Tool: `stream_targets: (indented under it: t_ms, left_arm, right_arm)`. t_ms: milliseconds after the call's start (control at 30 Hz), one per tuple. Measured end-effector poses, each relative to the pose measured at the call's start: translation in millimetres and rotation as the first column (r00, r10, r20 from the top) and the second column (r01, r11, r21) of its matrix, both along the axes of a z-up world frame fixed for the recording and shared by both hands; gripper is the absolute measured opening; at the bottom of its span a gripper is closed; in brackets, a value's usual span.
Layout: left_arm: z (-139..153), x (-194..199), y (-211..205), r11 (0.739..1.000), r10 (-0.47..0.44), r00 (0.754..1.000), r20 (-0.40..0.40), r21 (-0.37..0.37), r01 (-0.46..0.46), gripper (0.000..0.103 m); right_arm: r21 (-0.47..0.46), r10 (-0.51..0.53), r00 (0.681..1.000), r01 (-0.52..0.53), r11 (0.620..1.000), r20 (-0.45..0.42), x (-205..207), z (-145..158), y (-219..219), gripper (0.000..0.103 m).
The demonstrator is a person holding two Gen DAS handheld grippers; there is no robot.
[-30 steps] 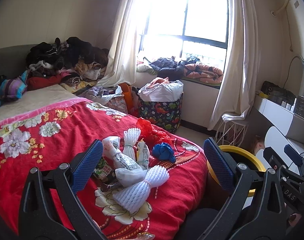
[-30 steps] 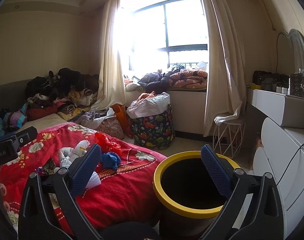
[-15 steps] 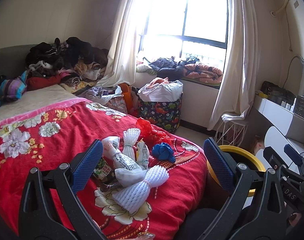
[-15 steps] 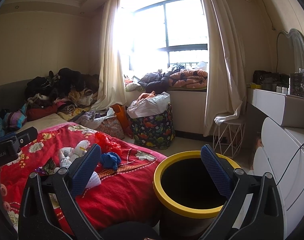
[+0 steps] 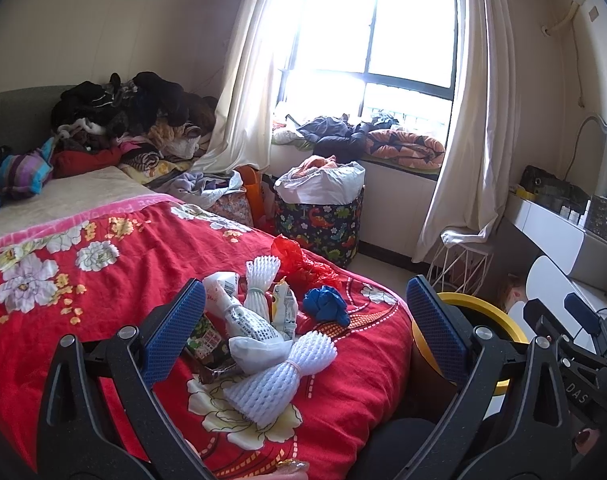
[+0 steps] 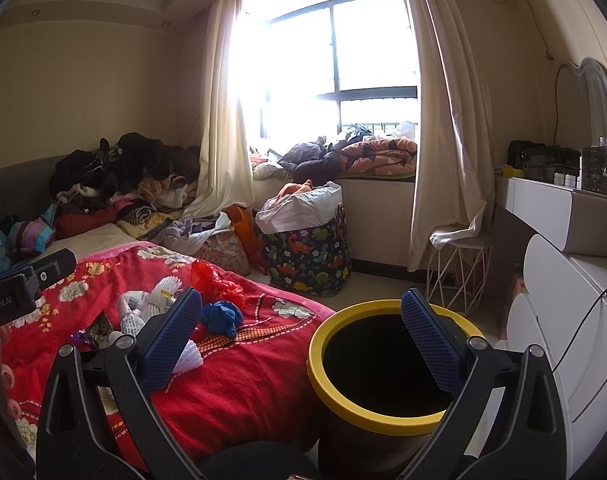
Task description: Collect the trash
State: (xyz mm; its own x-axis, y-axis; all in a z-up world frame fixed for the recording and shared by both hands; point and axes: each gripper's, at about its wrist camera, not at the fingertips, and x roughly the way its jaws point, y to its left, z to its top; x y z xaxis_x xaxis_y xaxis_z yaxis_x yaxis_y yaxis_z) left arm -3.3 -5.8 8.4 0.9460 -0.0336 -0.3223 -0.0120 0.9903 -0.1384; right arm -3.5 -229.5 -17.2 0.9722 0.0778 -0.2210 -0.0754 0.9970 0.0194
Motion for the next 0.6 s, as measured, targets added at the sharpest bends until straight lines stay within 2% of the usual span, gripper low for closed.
stream_targets:
  t_ms: [167, 300, 600]
  left_arm:
    - [0, 8, 11, 0.999, 0.019, 1.0, -0.001, -0.026, -0.019, 0.092]
    - [2, 10, 31, 0.996, 0.072, 0.997, 0.018, -0.052, -0.071, 0.092]
    - [2, 18, 86, 0.98, 0.181, 0.983, 0.011, -0.082, -0.179, 0.092]
  right_arm:
    - [0.003, 0.052, 0.998, -0.052, 0.999, -0.037, 10, -4, 9, 0.097]
    - [-0.014, 0.101, 0.994, -0.101, 0.995, -0.044, 17, -6, 23, 0.097]
    - [-0.01, 0.239, 0.964, -0.242, 0.97, -0.113, 45, -8, 70, 0.097]
